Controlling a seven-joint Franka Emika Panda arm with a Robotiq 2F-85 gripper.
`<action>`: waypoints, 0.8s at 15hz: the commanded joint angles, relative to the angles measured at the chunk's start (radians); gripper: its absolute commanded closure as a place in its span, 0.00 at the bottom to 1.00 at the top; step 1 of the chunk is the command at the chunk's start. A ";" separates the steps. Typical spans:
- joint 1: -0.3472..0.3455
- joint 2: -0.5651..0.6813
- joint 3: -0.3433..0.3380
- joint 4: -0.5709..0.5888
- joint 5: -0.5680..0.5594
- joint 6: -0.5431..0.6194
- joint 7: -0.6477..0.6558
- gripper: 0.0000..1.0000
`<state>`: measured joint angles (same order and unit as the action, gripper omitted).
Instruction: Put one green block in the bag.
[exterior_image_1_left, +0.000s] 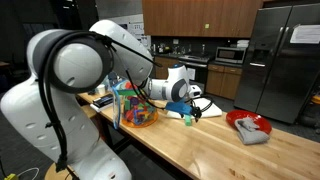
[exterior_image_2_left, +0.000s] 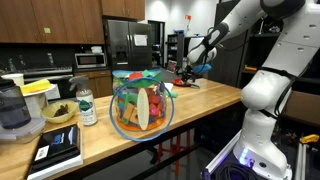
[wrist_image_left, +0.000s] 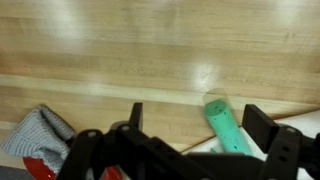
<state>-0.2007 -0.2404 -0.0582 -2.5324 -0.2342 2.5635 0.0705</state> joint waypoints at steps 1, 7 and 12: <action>0.010 -0.001 -0.010 0.002 -0.002 -0.003 0.000 0.00; 0.010 -0.001 -0.010 0.002 -0.002 -0.003 0.000 0.00; 0.010 -0.001 -0.010 0.002 -0.002 -0.003 0.000 0.00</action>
